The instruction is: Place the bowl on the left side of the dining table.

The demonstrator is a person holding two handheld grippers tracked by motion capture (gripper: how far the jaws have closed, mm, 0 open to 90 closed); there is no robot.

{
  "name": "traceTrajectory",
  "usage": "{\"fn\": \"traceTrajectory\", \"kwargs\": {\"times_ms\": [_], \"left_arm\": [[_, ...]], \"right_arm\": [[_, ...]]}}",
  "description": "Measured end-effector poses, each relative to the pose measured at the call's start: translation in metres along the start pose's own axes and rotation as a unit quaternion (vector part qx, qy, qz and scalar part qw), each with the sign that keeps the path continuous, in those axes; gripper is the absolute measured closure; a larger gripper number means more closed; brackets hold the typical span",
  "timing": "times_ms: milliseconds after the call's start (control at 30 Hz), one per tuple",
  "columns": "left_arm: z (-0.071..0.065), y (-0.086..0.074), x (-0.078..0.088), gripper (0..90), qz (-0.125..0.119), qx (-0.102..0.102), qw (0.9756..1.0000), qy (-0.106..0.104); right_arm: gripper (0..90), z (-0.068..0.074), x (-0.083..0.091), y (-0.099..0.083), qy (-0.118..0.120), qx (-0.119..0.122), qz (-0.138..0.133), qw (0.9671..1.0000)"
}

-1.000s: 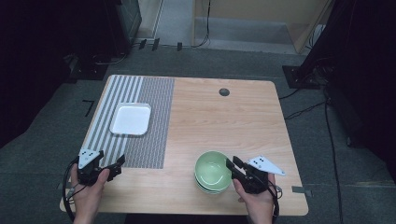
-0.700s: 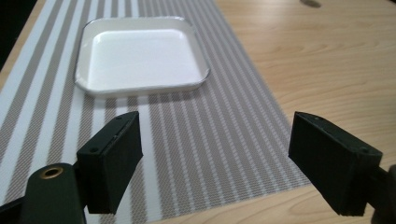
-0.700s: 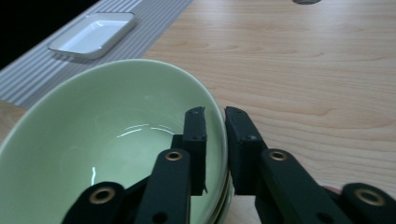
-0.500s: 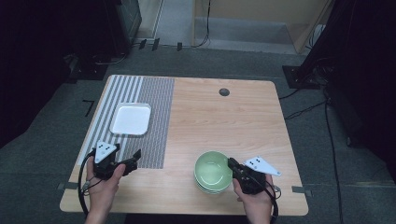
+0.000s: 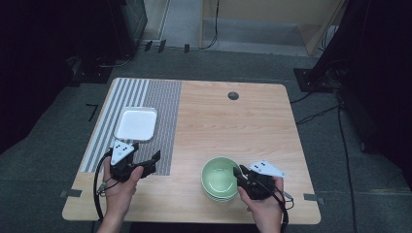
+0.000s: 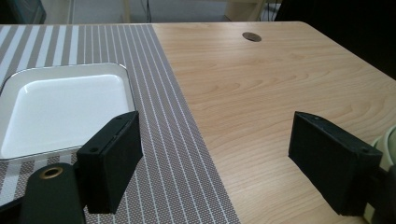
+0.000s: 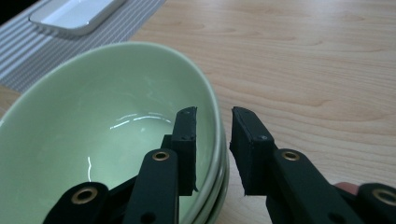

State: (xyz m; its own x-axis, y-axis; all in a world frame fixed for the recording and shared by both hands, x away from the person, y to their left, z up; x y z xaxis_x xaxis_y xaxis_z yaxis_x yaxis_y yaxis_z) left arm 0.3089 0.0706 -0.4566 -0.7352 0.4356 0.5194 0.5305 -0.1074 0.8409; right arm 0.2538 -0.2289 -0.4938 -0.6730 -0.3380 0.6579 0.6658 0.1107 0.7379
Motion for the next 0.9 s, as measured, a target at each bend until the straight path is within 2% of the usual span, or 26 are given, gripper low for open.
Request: {"fn": "traceTrajectory", "kwargs": {"times_ms": [67, 200, 300, 400, 500, 667, 900], "left_arm": [[-0.001, 0.0, 0.0, 16.8, 0.0, -0.001, 1.0, -0.002], [-0.006, -0.002, -0.003, 16.8, 0.004, -0.008, 0.9999, -0.008], [-0.007, -0.003, -0.004, 16.8, 0.008, -0.004, 0.9999, -0.01], [-0.009, -0.005, -0.005, 16.8, 0.012, -0.005, 0.9999, -0.01], [-0.011, -0.006, -0.006, 16.8, 0.013, -0.009, 0.9998, -0.011], [-0.011, -0.007, -0.007, 16.8, 0.016, -0.009, 0.9998, -0.012], [-0.016, -0.007, -0.007, 16.9, 0.015, -0.008, 0.9996, -0.021]], "right_arm": [[73.6, 0.001, -0.001, -0.001, -0.003, 0.003, 0.003, 1.0], [77.9, 0.002, -0.005, -0.002, -0.024, 0.015, 0.0, 0.9996], [79.5, 0.002, -0.005, -0.002, -0.028, 0.018, -0.006, 0.9994], [80.9, 0.002, -0.007, -0.003, -0.048, 0.042, -0.012, 0.9979], [81.1, 0.003, -0.007, -0.002, -0.048, 0.053, -0.022, 0.9972], [81.4, 0.005, -0.006, 0.0, -0.059, 0.084, -0.044, 0.9937], [81.9, 0.007, -0.004, 0.001, -0.068, 0.11, -0.068, 0.9893]]}}
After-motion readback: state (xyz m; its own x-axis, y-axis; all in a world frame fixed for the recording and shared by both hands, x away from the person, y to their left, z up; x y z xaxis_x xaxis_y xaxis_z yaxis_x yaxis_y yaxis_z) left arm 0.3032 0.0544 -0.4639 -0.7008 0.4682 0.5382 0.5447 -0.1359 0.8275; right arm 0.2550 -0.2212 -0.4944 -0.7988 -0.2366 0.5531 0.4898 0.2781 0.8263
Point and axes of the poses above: each handheld gripper's, and its own axes: x roughly backward along the jaws, y roughly out of its top, z roughly to its left, the point moved 8 cm from there along -x, roughly forward along the jaws, and after that the axes turned 4 degrees about z, right-handed, at the moved point
